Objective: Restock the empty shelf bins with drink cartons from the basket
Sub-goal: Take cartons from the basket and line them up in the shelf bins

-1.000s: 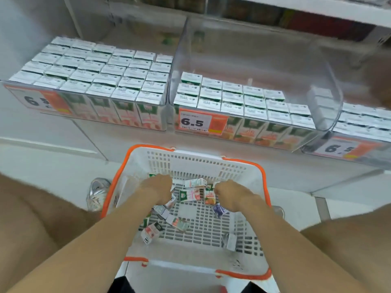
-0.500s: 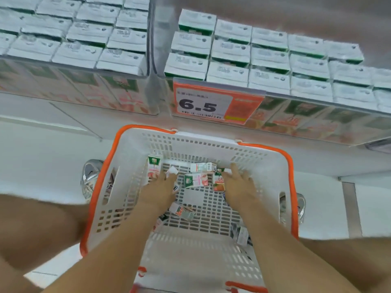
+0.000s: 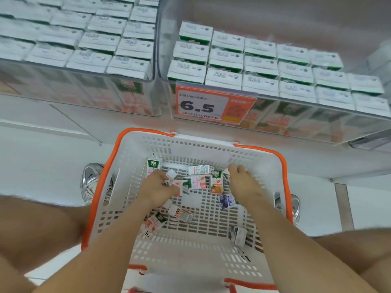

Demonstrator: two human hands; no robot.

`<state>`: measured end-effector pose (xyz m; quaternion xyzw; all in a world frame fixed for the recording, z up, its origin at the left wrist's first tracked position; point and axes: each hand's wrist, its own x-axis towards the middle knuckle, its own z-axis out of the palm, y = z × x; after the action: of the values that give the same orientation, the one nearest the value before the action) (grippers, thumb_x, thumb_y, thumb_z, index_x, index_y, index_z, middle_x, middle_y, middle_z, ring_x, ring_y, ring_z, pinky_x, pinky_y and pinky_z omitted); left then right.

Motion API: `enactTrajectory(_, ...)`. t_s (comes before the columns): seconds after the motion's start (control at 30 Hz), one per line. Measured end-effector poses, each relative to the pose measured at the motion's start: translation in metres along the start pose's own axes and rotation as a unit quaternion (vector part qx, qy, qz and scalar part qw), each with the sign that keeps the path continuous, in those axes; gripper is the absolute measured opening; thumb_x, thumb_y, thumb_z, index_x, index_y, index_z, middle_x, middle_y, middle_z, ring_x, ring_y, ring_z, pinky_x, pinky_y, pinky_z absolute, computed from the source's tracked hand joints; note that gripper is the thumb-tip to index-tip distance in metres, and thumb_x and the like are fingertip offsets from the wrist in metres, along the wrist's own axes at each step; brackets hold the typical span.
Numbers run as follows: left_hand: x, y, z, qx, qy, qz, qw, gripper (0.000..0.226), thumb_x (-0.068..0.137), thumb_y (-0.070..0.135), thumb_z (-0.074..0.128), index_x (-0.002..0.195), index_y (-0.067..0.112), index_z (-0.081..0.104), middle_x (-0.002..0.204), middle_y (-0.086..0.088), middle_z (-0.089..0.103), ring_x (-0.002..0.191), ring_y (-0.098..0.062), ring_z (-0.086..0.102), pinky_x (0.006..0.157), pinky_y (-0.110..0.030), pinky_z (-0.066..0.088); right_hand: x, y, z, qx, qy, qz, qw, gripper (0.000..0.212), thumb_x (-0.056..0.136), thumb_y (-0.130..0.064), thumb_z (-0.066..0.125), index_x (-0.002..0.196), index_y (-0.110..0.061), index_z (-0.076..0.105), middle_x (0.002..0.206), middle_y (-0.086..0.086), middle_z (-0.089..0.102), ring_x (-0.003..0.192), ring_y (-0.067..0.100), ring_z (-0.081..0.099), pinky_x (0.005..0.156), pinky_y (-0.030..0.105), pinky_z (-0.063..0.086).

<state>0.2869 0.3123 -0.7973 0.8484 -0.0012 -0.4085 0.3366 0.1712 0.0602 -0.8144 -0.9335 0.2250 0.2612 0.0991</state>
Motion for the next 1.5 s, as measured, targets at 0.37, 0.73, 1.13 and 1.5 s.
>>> enactTrajectory(0.37, -0.074, 0.049, -0.048, -0.276, -0.188, 0.013, 0.942, 0.033, 0.095, 0.0, 0.062, 0.127, 0.01, 0.063, 0.117, -0.016, 0.077, 0.11, -0.033, 0.075, 0.108, -0.049, 0.053, -0.072, -0.036, -0.093, 0.503, -0.012, -0.028, 0.864, 0.032, 0.11, -0.008, 0.038, 0.124, -0.02, 0.064, 0.091, 0.004, 0.058, 0.043, 0.003, 0.049, 0.042, 0.016, 0.038)
enactTrajectory(0.73, -0.154, 0.086, -0.093, -0.137, -0.282, 0.142, 0.939, 0.064, 0.079, -0.014, 0.076, 0.136, 0.015, 0.064, 0.094, -0.006, 0.072, 0.076, -0.016, 0.066, 0.069, -0.028, 0.051, -0.164, -0.044, -0.173, 0.527, -0.051, -0.061, 0.846, 0.067, 0.067, -0.035, 0.099, 0.124, -0.039, 0.063, 0.129, -0.009, 0.056, 0.125, 0.015, 0.058, 0.084, 0.032, 0.052)
enactTrajectory(1.13, -0.206, 0.15, -0.085, -0.272, -0.16, 0.257, 0.913, 0.046, 0.095, 0.014, 0.072, 0.138, 0.024, 0.057, 0.121, -0.015, 0.074, 0.107, -0.028, 0.072, 0.097, -0.051, 0.057, -0.209, -0.053, -0.243, 0.652, 0.074, -0.069, 0.751, 0.018, 0.096, -0.02, 0.058, 0.108, -0.007, 0.063, 0.095, 0.02, 0.077, 0.075, 0.033, 0.077, 0.062, 0.04, 0.053)
enactTrajectory(1.5, -0.231, 0.212, -0.075, -0.285, -0.107, 0.333, 0.893, 0.051, 0.087, 0.037, 0.077, 0.129, 0.012, 0.063, 0.125, -0.012, 0.073, 0.116, -0.028, 0.07, 0.099, -0.045, 0.056, -0.199, -0.028, -0.309, 0.508, 0.257, -0.118, 0.814, 0.034, 0.095, -0.033, 0.058, 0.096, 0.0, 0.059, 0.073, 0.013, 0.056, 0.061, 0.02, 0.05, 0.059, 0.036, 0.041)
